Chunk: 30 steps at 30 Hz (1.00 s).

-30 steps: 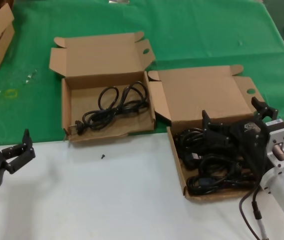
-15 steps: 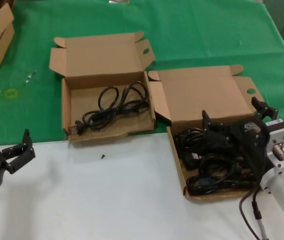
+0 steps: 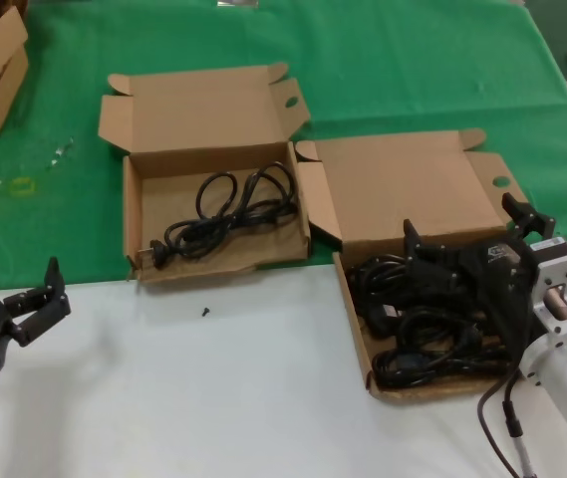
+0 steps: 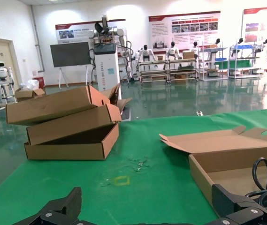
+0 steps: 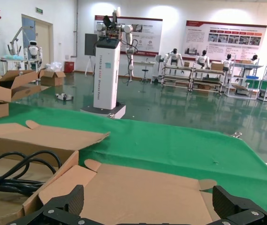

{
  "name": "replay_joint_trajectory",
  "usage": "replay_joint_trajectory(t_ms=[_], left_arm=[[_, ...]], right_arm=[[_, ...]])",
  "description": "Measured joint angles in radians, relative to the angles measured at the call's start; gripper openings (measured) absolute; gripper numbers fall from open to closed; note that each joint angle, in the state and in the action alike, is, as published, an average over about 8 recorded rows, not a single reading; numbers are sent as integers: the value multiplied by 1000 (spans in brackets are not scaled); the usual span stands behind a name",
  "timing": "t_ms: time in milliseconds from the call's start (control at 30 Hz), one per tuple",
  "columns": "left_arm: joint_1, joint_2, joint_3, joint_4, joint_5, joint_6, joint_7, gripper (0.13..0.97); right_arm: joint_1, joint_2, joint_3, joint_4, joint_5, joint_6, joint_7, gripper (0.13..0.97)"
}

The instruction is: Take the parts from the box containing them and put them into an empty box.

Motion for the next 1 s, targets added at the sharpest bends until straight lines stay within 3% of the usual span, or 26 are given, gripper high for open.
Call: replay_joint_trajectory(t_ms=[1000], left_arm=[[0,0,0,0,0,0,0,966]], right_arm=[[0,0,0,0,0,0,0,966]])
